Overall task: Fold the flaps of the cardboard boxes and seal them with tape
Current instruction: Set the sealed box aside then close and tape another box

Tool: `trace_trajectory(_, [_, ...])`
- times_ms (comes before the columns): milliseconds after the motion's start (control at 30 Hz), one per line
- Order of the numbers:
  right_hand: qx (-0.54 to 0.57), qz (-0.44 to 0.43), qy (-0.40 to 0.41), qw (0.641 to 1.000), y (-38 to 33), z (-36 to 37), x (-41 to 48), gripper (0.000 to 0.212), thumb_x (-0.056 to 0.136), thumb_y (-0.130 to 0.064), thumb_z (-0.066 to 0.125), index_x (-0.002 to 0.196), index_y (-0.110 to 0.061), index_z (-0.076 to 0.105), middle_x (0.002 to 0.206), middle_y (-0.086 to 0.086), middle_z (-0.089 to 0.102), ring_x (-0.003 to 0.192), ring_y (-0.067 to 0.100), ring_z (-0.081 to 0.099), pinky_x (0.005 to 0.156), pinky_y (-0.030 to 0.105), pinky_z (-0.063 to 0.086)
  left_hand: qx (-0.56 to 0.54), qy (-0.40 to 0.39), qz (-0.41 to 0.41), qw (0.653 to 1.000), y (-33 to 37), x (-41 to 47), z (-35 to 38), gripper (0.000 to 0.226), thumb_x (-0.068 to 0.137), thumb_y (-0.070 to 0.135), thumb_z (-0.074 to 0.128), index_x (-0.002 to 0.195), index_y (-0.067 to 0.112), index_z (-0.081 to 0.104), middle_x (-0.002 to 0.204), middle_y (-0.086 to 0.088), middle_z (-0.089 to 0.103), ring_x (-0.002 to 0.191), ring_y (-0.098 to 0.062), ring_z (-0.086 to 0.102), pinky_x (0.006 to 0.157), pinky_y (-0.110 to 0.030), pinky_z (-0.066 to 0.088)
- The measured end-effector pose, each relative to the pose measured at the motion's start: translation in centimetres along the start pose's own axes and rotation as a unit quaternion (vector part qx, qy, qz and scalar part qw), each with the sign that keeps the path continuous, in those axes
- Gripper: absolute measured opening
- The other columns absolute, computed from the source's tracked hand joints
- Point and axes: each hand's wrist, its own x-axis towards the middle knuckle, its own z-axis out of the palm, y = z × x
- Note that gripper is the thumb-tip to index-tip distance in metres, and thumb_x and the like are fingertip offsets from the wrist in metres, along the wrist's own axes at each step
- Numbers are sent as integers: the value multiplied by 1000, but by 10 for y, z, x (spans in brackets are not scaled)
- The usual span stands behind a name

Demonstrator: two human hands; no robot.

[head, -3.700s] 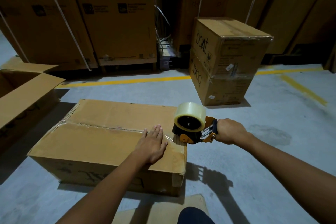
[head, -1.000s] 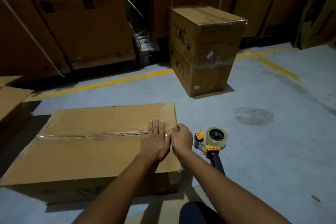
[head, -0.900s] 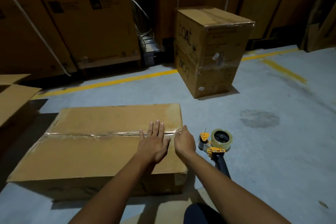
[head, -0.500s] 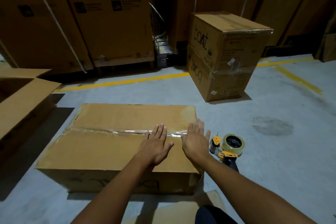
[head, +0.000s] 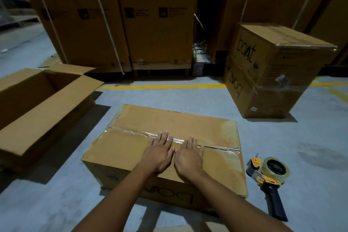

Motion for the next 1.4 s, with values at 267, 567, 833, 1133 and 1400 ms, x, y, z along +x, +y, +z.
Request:
trace_trajectory(267, [-27,-85,-27,996,-22,12,11,80,103,-60,20,161,-6,10,168,17,-3,156,30,-7,125,50,-4,5,-4,-39,999,-82,-10,-17,62,104,55,16,159,29,8,167,7,-5,153,-18,-9,121,-50,-5])
trace_trajectory(567, [-49,-89,-28,994,-19,-16,53,77,103,-59,30,160,-9,19,169,13,9,156,28,5,122,62,8,5,8,-94,996,-125,-18,-28,65,101,62,14,159,34,5,167,5,-4,154,-19,-6,119,-58,-8])
trace_trajectory(833, [-21,-154,-49,987,-105,9,41,78,103,-61,22,161,-10,11,169,13,-3,156,27,-9,120,61,-9,-3,54,-201,978,-159,-22,-33,71,101,61,14,160,23,7,167,1,-1,154,-24,-3,120,-56,0])
trace_trajectory(1133, [-83,-246,-39,965,-100,17,24,100,88,-84,17,162,-17,10,169,13,-3,156,27,-10,119,65,-9,-94,74,-174,978,-188,-31,-44,66,103,51,37,159,24,15,166,4,12,144,-23,35,110,-44,38])
trace_trajectory(1400, [-176,-323,-52,928,-82,7,24,108,82,-91,17,162,-19,2,168,12,-8,156,28,-8,122,61,-2,-170,117,-215,955,-166,-59,-33,55,104,37,42,155,21,27,158,-4,32,135,-25,45,106,-44,43])
